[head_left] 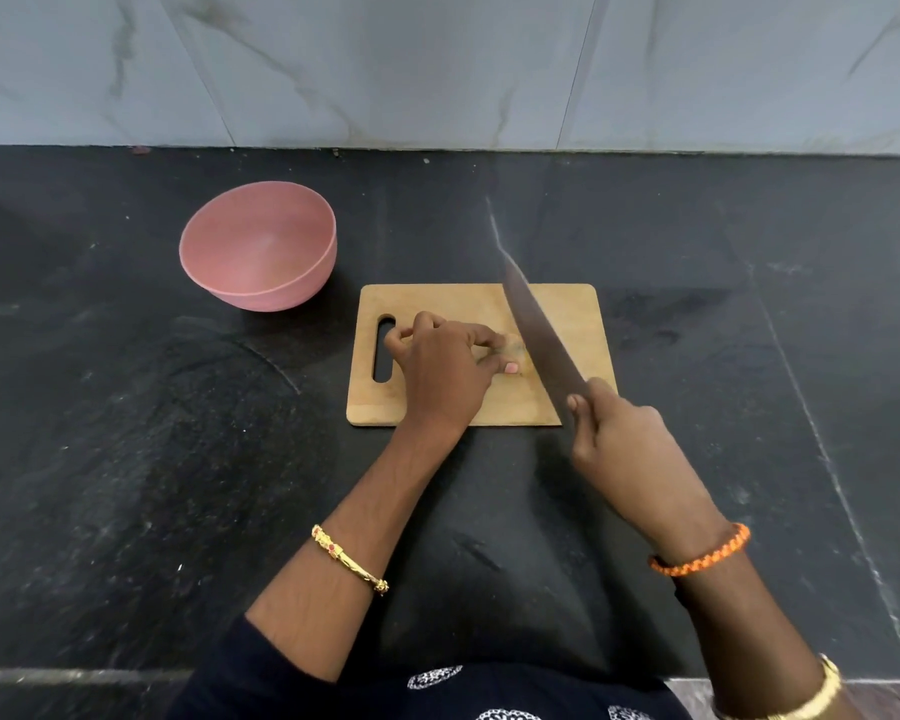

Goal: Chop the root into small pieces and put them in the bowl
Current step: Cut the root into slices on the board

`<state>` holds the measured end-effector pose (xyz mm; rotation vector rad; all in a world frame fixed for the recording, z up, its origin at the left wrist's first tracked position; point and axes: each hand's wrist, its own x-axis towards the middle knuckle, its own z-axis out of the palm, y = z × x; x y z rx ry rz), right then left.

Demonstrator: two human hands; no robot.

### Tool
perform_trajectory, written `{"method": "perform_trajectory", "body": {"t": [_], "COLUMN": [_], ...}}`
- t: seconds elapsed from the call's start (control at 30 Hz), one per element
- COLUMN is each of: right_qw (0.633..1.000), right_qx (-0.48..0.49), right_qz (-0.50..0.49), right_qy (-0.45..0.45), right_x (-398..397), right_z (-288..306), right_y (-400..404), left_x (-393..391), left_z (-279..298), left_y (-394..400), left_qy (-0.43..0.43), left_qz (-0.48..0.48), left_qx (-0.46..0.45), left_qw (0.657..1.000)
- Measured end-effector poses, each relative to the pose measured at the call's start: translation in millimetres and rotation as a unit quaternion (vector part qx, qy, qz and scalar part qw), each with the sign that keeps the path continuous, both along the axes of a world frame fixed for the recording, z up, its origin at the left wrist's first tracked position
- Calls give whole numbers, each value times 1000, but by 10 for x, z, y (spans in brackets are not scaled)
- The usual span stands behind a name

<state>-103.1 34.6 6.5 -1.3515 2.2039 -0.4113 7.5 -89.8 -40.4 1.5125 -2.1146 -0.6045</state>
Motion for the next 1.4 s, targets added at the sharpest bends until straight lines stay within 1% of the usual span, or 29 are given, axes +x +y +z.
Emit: {"method": "perform_trajectory", "body": {"t": [0.13, 0.33, 0.67, 0.87, 0.93, 1.07, 1.4], "right_qw": [1000, 999, 998, 993, 994, 999, 999], "right_qx": [22, 28, 65, 119, 106, 20, 33], "right_qz": [3, -16, 10, 13, -1, -27, 1], "right_qy": [5, 43, 23, 19, 7, 1, 3], "right_x": [31, 154, 164, 108, 93, 93, 103], "right_z": [-89, -134, -187, -82, -9, 48, -43], "right_y": [-93, -91, -385, -28, 133, 152, -44], "left_x": [-6, 0, 11, 20, 22, 25, 33], "left_z": [12, -16, -18, 2, 25, 21, 17], "left_y": [0, -12, 11, 16, 18, -8, -28], "left_qy": [6, 7, 9, 18, 21, 38, 47], "left_qz": [1, -2, 0, 3, -2, -8, -12], "left_qx": [-1, -13, -34, -15, -6, 11, 9], "left_qw": [1000, 1000, 999, 1000, 1000, 999, 999]}}
